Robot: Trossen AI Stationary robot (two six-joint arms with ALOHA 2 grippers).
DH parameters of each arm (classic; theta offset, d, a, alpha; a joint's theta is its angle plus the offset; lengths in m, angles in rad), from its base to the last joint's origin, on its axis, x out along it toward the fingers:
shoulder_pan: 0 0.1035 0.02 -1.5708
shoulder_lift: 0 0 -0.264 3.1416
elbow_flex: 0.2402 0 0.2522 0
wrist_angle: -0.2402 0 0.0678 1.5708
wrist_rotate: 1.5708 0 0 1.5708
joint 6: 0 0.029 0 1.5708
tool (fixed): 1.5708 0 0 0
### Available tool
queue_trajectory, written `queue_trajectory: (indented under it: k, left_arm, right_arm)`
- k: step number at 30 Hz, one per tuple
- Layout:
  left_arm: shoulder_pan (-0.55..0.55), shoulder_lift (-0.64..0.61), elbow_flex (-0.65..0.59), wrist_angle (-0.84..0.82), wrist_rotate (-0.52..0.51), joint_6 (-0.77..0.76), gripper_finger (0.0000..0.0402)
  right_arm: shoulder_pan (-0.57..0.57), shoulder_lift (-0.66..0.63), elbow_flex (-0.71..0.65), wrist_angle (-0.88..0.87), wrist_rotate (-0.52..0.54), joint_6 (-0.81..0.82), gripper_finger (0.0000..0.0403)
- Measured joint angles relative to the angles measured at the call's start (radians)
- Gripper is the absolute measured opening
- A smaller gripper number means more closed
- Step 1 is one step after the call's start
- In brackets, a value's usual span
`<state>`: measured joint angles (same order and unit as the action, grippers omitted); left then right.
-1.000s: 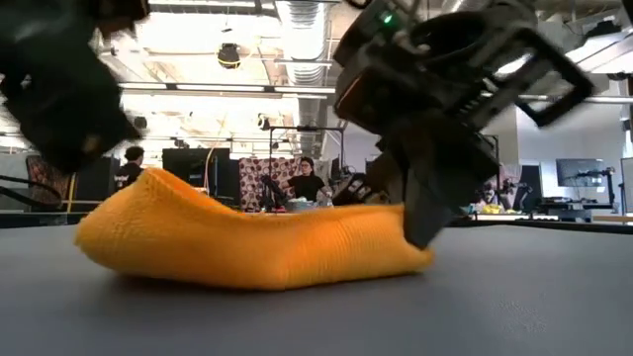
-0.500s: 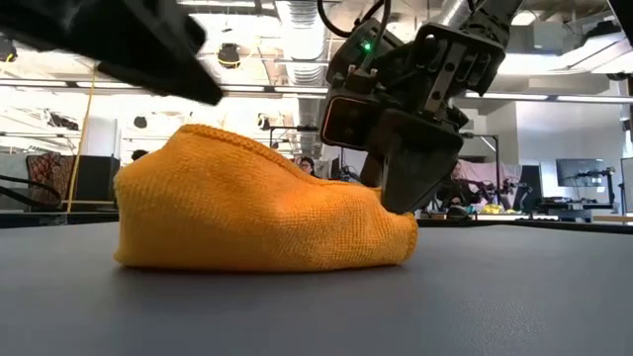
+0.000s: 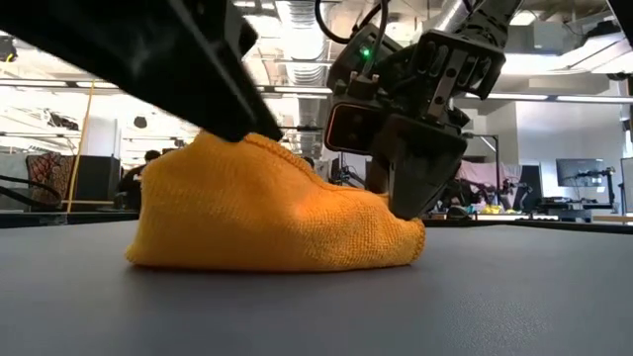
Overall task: Roll towel
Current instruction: Roll the yellow microfiber towel
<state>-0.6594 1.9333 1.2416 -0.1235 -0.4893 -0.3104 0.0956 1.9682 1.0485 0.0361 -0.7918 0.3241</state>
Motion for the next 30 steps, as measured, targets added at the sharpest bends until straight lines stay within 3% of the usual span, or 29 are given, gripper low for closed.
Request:
queue_trajectory:
  k: [6,15,22,30]
  left_arm:
    - [0.004,0.000,0.000,-0.095,0.008,-0.225,0.0144]
    - [0.010,0.000,-0.011,-0.080,0.139,-0.340,0.0011]
    - [0.013,-0.001,-0.140,0.076,0.171,-0.555,0.0000]
    - [0.013,-0.002,-0.196,0.150,0.169,-0.586,0.0000]
  right_arm:
    - [0.000,-0.001,0.001,-0.029,-0.004,-0.029,0.0018]
    - [0.000,-0.001,0.001,-0.038,0.003,-0.037,0.0023]
    - [0.003,-0.001,0.001,-0.039,0.010,-0.037,0.0059]
    - [0.002,-0.008,0.000,-0.048,0.008,-0.050,0.0067]
